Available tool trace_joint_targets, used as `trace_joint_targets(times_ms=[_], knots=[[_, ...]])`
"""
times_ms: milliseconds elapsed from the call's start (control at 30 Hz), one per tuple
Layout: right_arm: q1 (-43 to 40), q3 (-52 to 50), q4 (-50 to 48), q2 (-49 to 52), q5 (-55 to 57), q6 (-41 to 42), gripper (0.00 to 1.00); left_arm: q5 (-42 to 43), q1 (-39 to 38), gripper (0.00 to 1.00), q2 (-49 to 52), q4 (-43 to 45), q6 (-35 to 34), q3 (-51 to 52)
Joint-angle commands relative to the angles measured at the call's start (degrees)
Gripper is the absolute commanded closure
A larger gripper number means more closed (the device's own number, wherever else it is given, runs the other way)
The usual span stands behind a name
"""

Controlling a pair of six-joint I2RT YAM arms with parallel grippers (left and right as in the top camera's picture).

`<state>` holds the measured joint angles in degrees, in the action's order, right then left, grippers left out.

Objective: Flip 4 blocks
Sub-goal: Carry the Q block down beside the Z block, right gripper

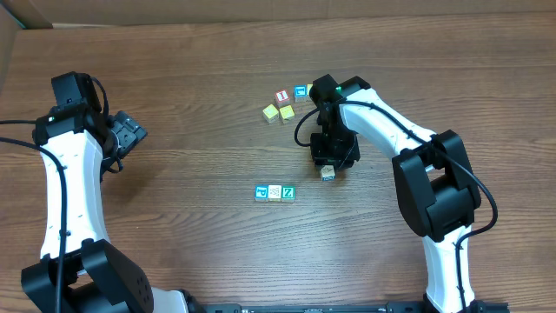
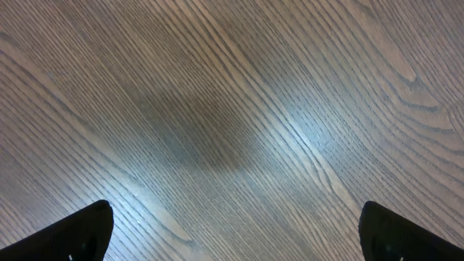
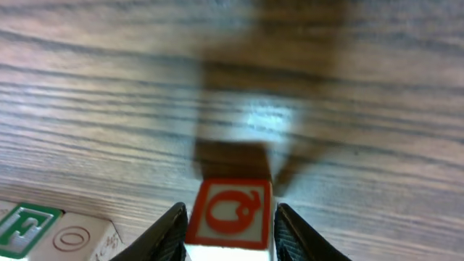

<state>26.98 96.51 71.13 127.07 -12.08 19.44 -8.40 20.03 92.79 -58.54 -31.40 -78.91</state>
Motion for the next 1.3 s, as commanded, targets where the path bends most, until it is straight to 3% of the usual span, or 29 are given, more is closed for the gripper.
trace_joint_targets(times_ms=[0, 767, 1267], knots=[[0.00, 0.68, 0.28, -1.51, -0.74, 0.07, 0.62, -0.39, 0.20, 0.00, -0.31, 0.07, -0.13, -0.59], [2.71, 0.63, 10.43, -1.49, -4.57, 0.07, 0.65, -0.37, 0.20, 0.00, -0.31, 0.07, -0.13, -0.59], [6.16, 0.61, 5.31, -1.49, -4.98, 3.34, 0.64, -0.39, 0.20, 0.00, -0.31, 0.07, -0.13, -0.59]])
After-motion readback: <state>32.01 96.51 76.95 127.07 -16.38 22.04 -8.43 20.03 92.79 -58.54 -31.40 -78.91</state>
